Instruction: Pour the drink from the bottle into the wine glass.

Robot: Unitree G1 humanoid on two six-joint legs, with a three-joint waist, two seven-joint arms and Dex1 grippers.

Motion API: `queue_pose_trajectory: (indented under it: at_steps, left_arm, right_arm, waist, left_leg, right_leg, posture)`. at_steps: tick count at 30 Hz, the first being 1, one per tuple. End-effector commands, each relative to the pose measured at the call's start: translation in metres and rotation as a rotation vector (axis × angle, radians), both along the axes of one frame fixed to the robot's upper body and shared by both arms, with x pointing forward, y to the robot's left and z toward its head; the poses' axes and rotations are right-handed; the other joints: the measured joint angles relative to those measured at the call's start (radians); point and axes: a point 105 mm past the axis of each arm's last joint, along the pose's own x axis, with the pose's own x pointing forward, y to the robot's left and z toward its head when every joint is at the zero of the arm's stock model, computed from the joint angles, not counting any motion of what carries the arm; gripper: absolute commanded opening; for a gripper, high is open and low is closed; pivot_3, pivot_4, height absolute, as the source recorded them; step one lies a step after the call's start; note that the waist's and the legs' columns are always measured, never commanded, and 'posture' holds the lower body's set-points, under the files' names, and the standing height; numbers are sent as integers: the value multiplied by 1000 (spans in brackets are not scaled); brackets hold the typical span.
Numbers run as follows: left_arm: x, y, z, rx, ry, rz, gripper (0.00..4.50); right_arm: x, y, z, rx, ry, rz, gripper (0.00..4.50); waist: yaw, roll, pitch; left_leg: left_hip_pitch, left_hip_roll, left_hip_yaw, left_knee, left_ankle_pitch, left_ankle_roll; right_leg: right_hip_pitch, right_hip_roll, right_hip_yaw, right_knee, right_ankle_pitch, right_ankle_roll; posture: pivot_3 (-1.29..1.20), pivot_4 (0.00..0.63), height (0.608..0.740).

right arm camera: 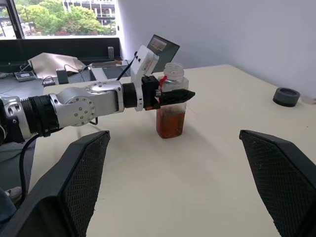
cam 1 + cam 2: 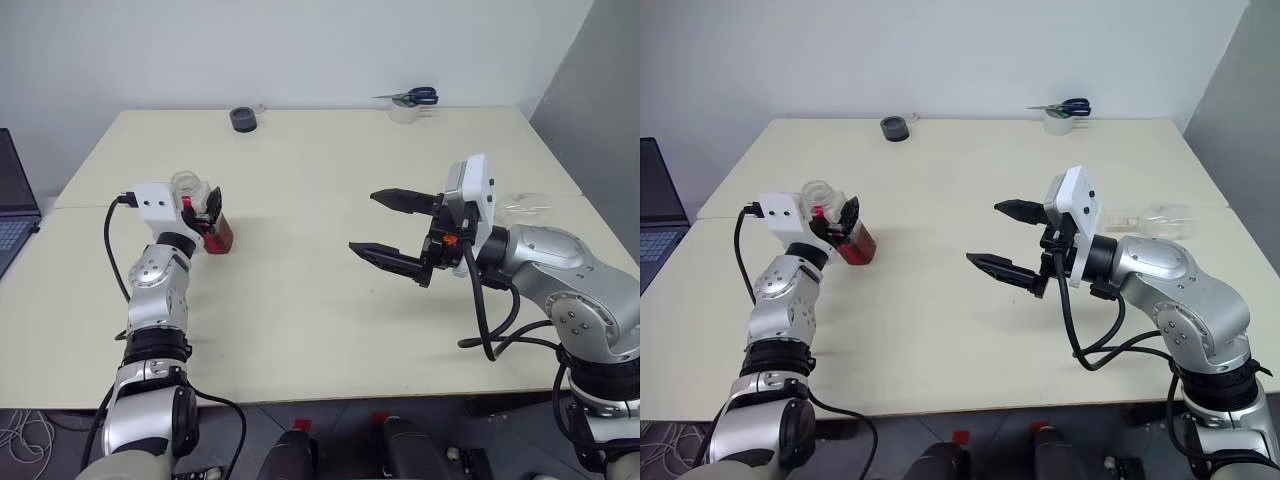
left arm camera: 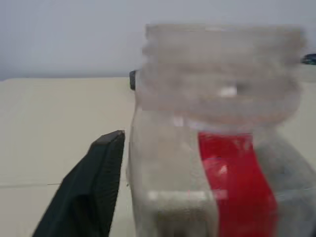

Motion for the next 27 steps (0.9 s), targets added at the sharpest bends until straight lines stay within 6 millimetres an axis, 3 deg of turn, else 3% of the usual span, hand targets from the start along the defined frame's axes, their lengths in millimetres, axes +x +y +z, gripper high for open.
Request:
queue_pose_trajectory:
  at_steps: [1, 19, 27]
  left_arm:
    - [-5, -2, 8, 20, -36, 1, 4473]
    - [-48, -13, -41, -17, 122, 102, 4473]
    - [-87, -39, -62, 55, 241, -59, 4473]
  right_arm:
    - [-6, 1, 9, 9, -46, 10, 4500]
    - [-11, 4, 3, 50, 6, -48, 4500]
    - [-10, -12, -5, 138, 97, -209, 4500]
  waist:
    - [0, 0, 0]
    - [0, -1, 0]
    - [0, -1, -1]
  left_leg:
    - [0, 0, 0, 0, 0, 0]
    - [0, 0, 0, 0, 0, 0]
    - [1, 0, 0, 0, 0, 0]
  right_leg:
    - [0, 0, 0, 0, 0, 0]
    - [0, 0, 0, 1, 0, 0]
    - [1, 0, 1, 0, 0, 0]
  posture:
    - [0, 150, 740]
    - [0, 150, 740]
    - [0, 150, 740]
